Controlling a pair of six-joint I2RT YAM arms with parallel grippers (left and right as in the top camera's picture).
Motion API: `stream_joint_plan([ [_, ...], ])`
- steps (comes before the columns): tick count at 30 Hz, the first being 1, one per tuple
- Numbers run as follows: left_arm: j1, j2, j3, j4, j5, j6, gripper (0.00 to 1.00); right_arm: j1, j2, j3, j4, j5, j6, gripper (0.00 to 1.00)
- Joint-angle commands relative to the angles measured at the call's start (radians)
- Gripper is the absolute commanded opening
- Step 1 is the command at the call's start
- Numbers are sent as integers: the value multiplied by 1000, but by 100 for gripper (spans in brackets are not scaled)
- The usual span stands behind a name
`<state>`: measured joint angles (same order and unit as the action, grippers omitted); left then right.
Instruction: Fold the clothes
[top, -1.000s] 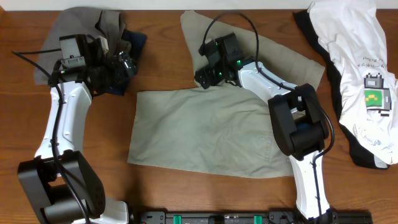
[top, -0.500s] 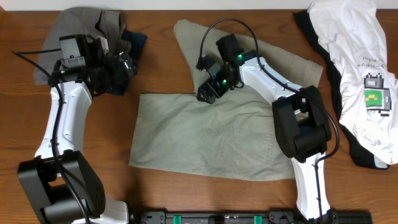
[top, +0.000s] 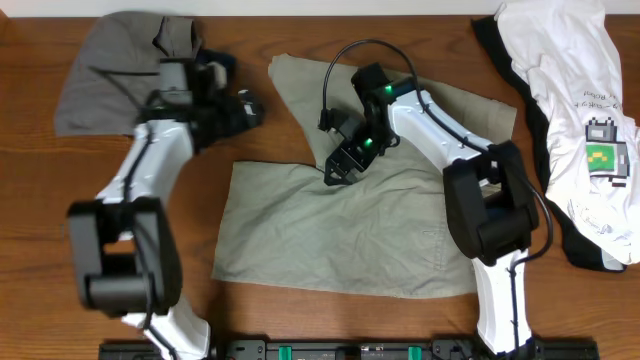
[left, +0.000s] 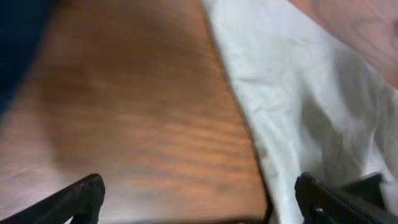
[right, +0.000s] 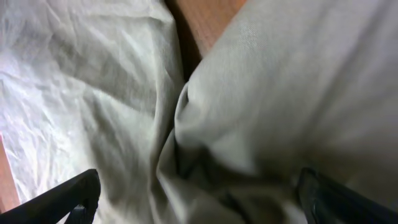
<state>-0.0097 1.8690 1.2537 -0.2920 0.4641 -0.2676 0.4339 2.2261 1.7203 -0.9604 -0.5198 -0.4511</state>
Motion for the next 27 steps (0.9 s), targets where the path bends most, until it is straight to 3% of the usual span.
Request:
stream_joint_plan([
  [1, -29, 45, -8, 67, -2, -90, 98, -26, -133, 47, 3, 83, 112, 99],
  [8, -100, 152, -8, 270, -2, -233, 98, -98, -257, 60, 57, 262, 323, 99],
  [14, -159, 219, -8, 382, -13, -341, 93, -142, -272, 60, 50, 277, 362, 99],
  [17, -191, 224, -8, 386, -58, -348, 87, -150, -272, 60, 39, 277, 360, 99],
  [22, -242, 224, -8, 387, -144, -367, 65, -158, -272, 60, 40, 277, 357, 98],
  [27, -279, 224, -8, 383, -209, -375, 52, -174, -272, 60, 39, 277, 357, 98],
])
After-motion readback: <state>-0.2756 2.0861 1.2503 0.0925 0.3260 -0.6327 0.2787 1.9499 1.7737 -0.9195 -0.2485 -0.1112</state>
